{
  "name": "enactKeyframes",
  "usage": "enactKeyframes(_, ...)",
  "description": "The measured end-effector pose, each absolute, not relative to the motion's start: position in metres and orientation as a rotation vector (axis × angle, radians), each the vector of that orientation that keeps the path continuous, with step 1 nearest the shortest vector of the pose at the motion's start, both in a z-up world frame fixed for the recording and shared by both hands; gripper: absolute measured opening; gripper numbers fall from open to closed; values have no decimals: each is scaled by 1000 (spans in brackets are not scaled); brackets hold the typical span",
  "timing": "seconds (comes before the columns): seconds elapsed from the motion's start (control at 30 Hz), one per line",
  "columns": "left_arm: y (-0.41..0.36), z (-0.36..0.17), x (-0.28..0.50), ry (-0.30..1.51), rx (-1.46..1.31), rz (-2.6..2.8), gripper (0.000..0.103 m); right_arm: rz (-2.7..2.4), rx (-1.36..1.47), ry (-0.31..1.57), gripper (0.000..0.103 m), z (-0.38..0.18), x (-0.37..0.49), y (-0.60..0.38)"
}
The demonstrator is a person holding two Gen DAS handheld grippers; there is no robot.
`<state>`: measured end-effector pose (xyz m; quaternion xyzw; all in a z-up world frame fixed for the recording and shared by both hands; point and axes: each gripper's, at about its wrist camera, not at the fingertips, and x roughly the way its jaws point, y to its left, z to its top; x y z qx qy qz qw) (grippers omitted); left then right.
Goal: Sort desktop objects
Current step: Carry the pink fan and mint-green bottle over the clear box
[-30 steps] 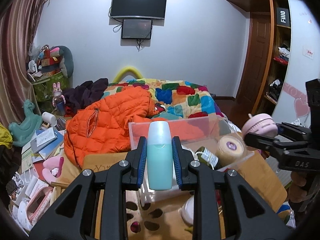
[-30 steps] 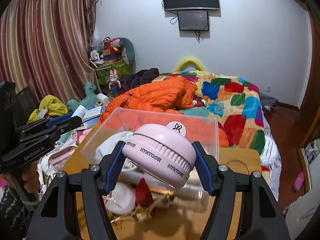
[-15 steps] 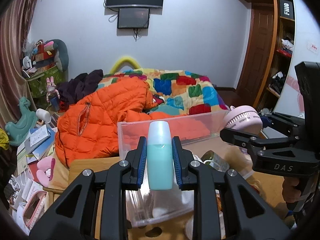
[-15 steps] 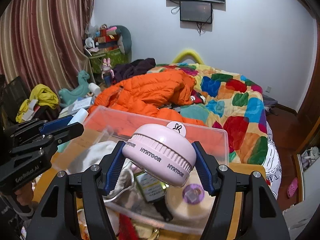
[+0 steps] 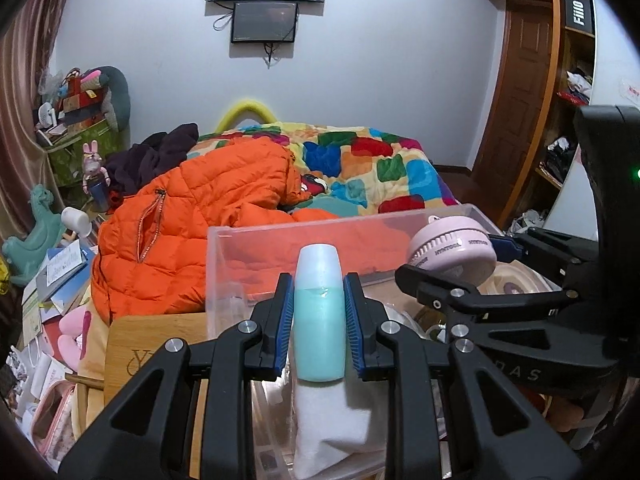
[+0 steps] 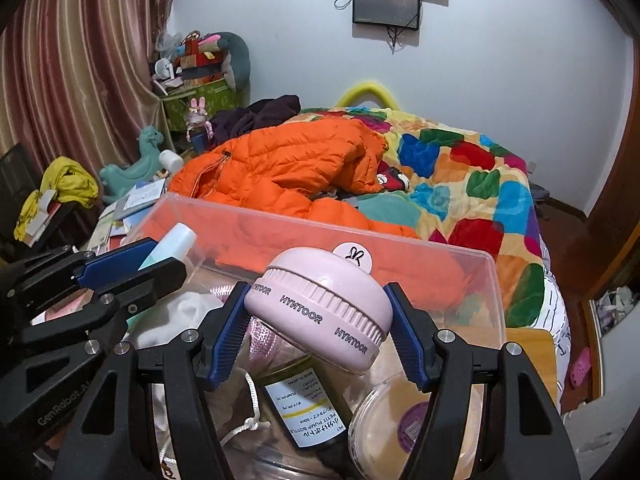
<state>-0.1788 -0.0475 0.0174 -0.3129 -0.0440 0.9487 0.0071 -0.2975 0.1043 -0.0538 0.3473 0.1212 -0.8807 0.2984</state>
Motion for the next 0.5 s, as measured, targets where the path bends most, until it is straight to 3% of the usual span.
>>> enactKeyframes(0.5, -53, 9, -187, -186, -1056, 2932, 24, -2341, 978, 446, 63, -66, -302, 96)
